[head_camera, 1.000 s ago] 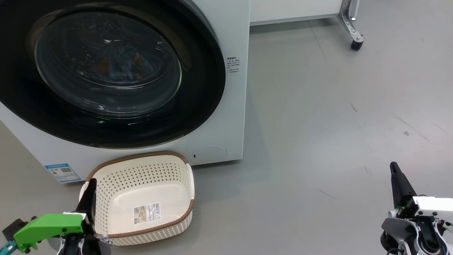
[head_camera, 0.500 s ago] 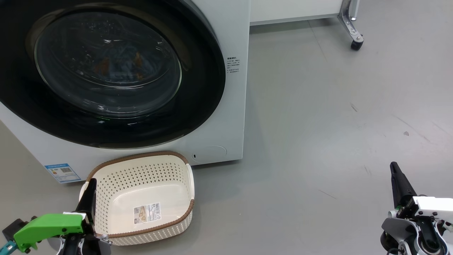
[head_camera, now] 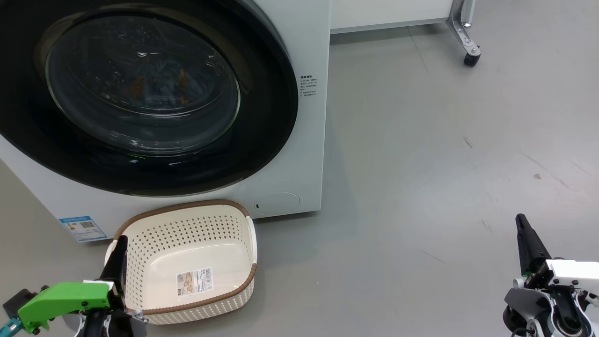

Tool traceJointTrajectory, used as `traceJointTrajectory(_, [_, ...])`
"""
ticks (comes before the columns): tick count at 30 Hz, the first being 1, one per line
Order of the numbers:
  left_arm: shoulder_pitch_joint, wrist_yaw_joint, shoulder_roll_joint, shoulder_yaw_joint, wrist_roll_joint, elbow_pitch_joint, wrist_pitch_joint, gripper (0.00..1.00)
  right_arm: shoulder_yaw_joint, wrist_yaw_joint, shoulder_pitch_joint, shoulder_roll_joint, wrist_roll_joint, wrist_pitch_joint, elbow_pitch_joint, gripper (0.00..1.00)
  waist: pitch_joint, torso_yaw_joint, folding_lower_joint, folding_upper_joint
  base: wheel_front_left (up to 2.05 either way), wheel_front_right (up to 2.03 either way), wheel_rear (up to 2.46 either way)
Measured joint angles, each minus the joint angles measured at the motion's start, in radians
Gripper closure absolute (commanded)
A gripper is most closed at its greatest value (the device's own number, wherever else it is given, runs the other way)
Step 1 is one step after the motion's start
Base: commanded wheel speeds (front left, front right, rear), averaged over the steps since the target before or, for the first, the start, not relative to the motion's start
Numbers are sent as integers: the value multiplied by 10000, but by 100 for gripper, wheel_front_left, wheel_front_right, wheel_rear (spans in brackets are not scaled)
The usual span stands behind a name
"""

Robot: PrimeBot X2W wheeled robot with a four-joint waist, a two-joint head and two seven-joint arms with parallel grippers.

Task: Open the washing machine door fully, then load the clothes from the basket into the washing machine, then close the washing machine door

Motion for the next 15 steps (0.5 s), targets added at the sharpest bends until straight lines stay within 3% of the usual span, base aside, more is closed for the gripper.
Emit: traceJointTrajectory(15, [-2, 0, 0, 2, 0, 0, 2, 100, -10, 0, 0, 6, -2, 0, -2, 100, 0, 0, 0, 0, 0, 0, 0])
